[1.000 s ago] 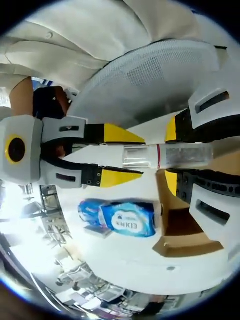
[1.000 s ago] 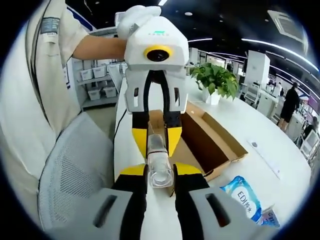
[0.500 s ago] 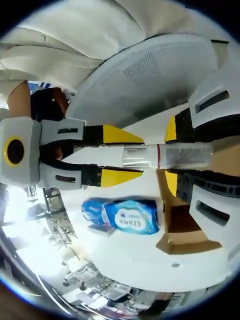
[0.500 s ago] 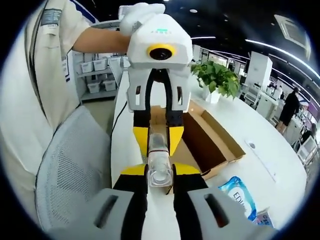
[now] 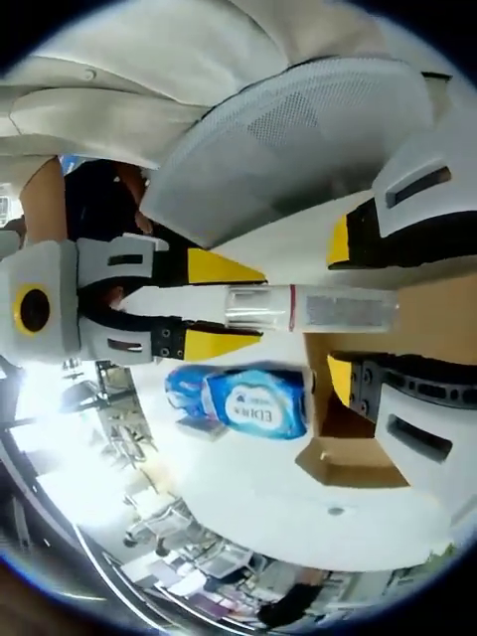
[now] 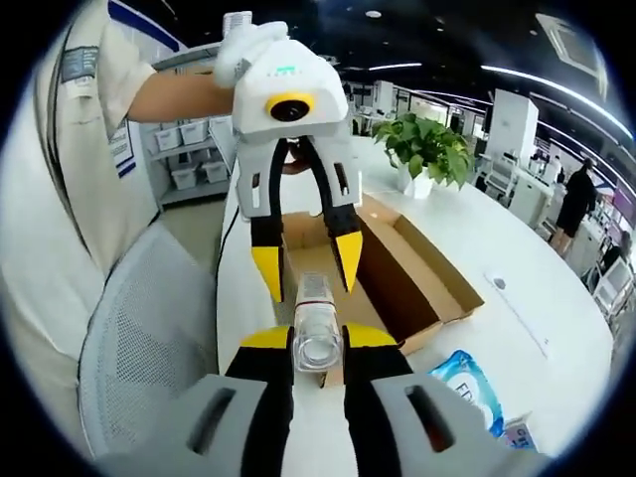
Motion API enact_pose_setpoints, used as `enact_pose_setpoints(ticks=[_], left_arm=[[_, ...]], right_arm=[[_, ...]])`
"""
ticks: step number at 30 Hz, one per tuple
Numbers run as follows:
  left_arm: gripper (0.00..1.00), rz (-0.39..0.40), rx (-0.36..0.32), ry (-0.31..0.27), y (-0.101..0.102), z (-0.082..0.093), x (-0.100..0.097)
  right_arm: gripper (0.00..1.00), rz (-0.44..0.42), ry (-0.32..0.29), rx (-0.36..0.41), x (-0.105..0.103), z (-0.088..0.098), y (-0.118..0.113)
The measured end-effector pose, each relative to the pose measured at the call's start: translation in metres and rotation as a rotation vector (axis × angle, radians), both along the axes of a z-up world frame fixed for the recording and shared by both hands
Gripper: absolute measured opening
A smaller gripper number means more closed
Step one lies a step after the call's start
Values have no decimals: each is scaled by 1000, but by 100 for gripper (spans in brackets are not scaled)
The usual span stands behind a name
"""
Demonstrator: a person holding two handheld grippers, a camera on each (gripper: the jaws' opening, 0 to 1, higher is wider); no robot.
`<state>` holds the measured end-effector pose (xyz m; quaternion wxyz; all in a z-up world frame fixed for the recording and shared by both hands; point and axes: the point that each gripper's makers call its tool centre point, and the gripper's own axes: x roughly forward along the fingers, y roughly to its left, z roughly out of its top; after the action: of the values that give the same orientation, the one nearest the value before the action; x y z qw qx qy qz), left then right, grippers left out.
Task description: Operate the shoe box by opening the lid, removing the specified soft item, and placing it in the target area until the item is outside and the box remains undamaged.
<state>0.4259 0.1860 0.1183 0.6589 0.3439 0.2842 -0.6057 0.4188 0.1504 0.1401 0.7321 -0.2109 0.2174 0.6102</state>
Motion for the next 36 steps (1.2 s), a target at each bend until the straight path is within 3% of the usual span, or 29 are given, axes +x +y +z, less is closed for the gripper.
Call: enact_pose_setpoints(ticks=[10,17,21,36], left_arm=[[51,228,-101,5,35,9,17],[62,465,-218,-14,61,20,32],[68,557,-259,-12,78,21,34],[80,759,-340,-25,120,20,17]], right_arm=[[15,34,-21,-74,19,4,-14],[15,49,-71,-143,48,14,-36],[15,53,-92,-176,65,20,-49],[16,76,-123,-310,114,22,-79]])
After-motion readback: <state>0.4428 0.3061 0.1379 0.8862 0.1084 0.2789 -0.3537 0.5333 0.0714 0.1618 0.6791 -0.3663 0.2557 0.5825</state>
